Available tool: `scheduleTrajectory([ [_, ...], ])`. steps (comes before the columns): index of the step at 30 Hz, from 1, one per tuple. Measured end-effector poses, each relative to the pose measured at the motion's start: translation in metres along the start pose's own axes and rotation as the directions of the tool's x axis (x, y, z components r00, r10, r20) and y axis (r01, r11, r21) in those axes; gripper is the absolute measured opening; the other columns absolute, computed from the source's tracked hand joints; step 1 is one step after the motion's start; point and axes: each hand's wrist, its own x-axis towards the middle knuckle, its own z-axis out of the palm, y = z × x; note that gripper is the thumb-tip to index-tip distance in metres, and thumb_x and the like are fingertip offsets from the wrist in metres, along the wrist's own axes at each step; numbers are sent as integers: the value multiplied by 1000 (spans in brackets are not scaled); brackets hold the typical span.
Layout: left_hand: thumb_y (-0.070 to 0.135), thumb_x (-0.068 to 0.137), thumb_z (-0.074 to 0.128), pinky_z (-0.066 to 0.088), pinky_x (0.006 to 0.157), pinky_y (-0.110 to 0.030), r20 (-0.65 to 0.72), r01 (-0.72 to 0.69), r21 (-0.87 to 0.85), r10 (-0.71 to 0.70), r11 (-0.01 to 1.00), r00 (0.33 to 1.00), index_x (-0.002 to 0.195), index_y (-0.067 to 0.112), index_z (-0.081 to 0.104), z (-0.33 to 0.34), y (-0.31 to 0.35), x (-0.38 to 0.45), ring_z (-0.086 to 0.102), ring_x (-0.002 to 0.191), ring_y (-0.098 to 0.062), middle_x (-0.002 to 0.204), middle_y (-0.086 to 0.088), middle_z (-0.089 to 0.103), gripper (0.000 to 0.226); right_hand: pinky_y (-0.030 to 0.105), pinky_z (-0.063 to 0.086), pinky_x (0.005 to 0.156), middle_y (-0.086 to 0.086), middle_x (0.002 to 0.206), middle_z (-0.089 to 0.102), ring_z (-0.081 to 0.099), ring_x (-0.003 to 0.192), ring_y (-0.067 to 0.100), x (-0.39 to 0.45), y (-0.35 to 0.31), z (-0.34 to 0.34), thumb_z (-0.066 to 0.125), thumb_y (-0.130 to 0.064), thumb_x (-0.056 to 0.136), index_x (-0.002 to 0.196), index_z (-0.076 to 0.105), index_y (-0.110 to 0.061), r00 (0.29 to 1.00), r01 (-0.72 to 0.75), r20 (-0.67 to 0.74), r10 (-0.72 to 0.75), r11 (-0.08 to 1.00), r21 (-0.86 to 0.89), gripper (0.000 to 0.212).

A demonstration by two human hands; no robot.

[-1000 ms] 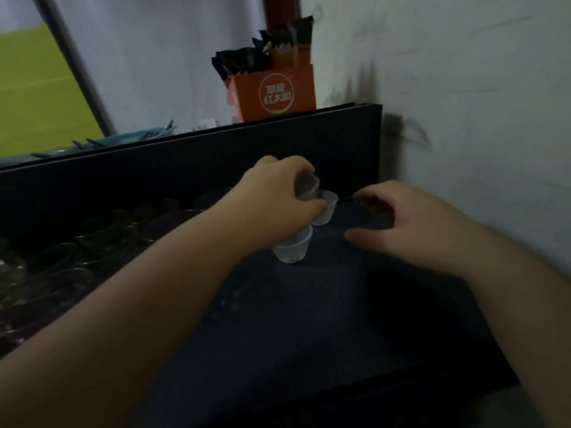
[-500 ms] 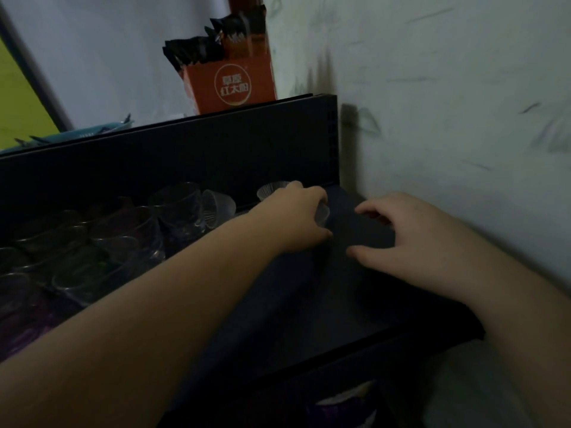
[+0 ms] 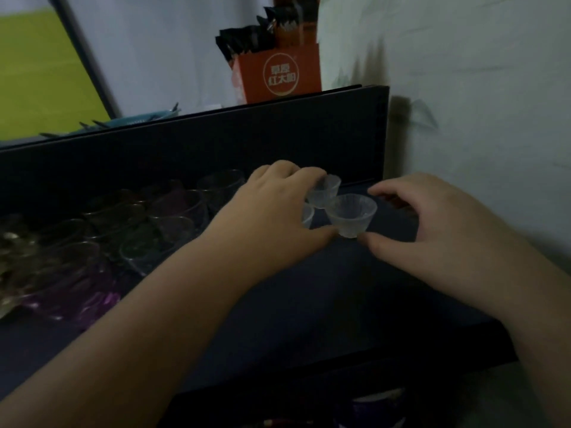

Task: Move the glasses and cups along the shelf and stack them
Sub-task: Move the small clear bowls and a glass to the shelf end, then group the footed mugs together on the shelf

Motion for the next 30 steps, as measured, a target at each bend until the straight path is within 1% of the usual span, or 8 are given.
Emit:
scheduleTrajectory([
  [5,62,78,56,30,104,-28,-127,100,-3,-99,995,987,143,36,36,-31,-44,-61,37,129,-15,138,12,41,73,10,35,80,-19,113,53,50,98,-4,8,-53,11,65,-54,72,126,58,-32,995,103,-10,-103,994,-32,58],
  [10,61,79,53,41,103,-34,-279,142,-83,-160,986,947,136,30,50,-62,-85,-138,48,122,-11,130,14,49,64,2,34,79,-22,110,53,50,99,-10,4,-125,31,65,-55,73,125,58,-35,978,207,-14,-207,978,-22,56],
  [13,61,80,52,42,101,-34,-328,202,-84,-219,976,919,136,30,50,-81,-115,-190,48,122,-11,131,15,48,65,5,35,81,-25,108,52,49,104,-13,-2,-170,52,65,-56,74,125,58,-36,966,258,-5,-258,966,15,56],
  [16,61,81,53,40,101,-32,-331,310,-72,-316,948,889,138,31,49,-96,-147,-243,44,124,-10,133,16,47,64,6,35,84,-27,109,52,50,106,-10,-8,-218,77,65,-55,74,123,59,-36,955,293,18,-295,954,70,53],
  [18,58,80,54,39,103,-34,-313,372,-53,-369,927,875,138,32,48,-104,-170,-279,42,127,-11,135,15,46,64,1,33,83,-27,110,52,49,104,-10,-13,-250,95,66,-54,74,122,59,-36,952,302,32,-305,950,85,52],
  [22,59,82,53,30,100,-22,-260,434,-33,-427,900,866,142,38,40,-118,-212,-341,31,131,-4,140,21,38,65,2,32,81,-26,116,50,44,102,-12,-25,-310,133,66,-55,75,127,56,-38,949,306,59,-310,949,72,56],
  [28,57,82,55,32,98,-22,-267,468,-42,-461,883,846,143,37,38,-131,-272,-412,32,130,-4,141,19,36,67,19,41,90,-25,121,48,46,110,-5,-45,-386,186,65,-56,80,132,52,-39,934,347,81,-348,937,29,56],
  [30,57,82,55,34,98,-24,-253,468,-53,-466,882,848,144,36,38,-132,-289,-427,35,130,-6,141,18,38,67,18,40,91,-25,122,47,45,112,-6,-48,-404,199,64,-57,80,132,51,-40,938,331,99,-333,943,37,56],
])
